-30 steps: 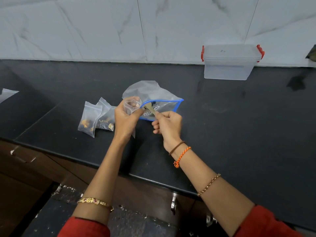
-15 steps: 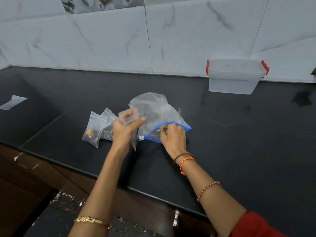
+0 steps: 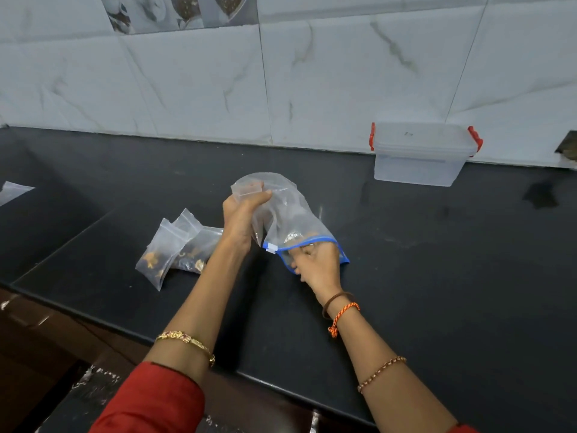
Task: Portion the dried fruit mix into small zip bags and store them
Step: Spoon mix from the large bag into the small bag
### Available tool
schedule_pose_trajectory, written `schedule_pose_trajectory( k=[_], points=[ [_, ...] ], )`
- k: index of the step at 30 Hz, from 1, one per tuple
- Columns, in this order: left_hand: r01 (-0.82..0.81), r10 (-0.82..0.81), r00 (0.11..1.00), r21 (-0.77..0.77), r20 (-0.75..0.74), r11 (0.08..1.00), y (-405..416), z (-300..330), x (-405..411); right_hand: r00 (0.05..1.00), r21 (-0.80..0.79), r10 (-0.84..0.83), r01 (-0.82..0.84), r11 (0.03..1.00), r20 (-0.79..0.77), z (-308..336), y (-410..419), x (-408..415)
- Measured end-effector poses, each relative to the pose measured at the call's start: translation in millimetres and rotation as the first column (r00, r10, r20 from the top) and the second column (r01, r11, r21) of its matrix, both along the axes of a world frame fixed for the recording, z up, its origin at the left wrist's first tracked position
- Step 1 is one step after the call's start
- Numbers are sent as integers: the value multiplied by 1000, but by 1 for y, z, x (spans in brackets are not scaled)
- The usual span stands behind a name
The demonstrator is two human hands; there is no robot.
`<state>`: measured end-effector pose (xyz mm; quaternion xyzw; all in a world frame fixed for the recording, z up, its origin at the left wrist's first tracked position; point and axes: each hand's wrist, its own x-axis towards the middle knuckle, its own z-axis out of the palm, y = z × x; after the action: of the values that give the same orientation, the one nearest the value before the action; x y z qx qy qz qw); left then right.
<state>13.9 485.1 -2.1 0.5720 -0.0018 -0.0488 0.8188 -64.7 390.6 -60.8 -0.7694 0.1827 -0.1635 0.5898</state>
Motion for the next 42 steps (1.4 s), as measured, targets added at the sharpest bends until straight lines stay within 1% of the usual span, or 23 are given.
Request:
schedule_pose_trajectory(
  k=[1, 3, 6, 8, 10, 15, 18, 20, 22, 25, 28, 29, 31, 33, 34, 36, 39, 42],
  points=[
    [0, -1, 1000, 21, 15, 1000, -1, 1, 0, 1000, 90, -6, 7, 996, -12, 2, 0, -1],
    [-51, 50, 999, 80, 19, 995, -1, 0, 0, 1000, 195, -9, 13, 981, -24, 6, -1, -2],
    [-106, 106, 994, 192, 12, 976, 3, -8, 0, 998, 259, -36, 46, 965, -44, 12, 1, -6],
    [-140, 136, 990, 295, 33, 945, 5, -14, -1, 995, 295, -88, 95, 951, -38, 16, 2, -8],
    [-182, 174, 983, 363, 56, 914, 6, -17, -4, 991, 335, -134, 135, 932, -25, 21, 3, -13],
    [-232, 220, 972, 439, 78, 868, 8, -20, -9, 986, 464, -165, 151, 873, -11, 30, -3, -33],
    [-289, 276, 956, 455, 95, 843, 8, -19, -20, 984, 526, -176, 153, 836, -7, 30, -14, -48],
    [-338, 312, 940, 475, 134, 812, 8, -18, -30, 980, 552, -201, 171, 816, -7, 28, -22, -55],
    [-379, 319, 925, 504, 205, 776, 8, -15, -44, 973, 552, -228, 200, 810, -17, 28, -31, -63],
    [-400, 253, 911, 555, 325, 729, 7, -11, -66, 965, 539, -262, 232, 810, -21, 27, -44, -72],
    [-332, 95, 921, 631, 379, 701, 1, -8, -92, 958, 516, -285, 251, 819, -15, 27, -55, -78],
    [-295, 28, 927, 682, 373, 669, -3, -8, -102, 956, 512, -291, 258, 819, -16, 28, -58, -79],
    [-244, -103, 928, 794, 358, 557, -12, -12, -114, 953, 507, -302, 271, 819, -21, 30, -65, -81],
    [-237, -197, 914, 860, 355, 451, -21, -19, -118, 951, 500, -309, 280, 819, -27, 31, -69, -81],
    [-255, -213, 906, 873, 366, 416, -24, -22, -118, 950, 498, -311, 285, 819, -31, 32, -72, -82],
    [-314, -192, 892, 867, 409, 388, -27, -27, -115, 948, 503, -316, 290, 814, -35, 33, -77, -83],
    [-392, -124, 873, 831, 471, 396, -27, -29, -109, 945, 494, -324, 306, 814, -51, 33, -85, -85],
    [-393, -82, 884, 825, 461, 406, -25, -30, -104, 943, 492, -329, 313, 812, -56, 33, -91, -87]
  ],
)
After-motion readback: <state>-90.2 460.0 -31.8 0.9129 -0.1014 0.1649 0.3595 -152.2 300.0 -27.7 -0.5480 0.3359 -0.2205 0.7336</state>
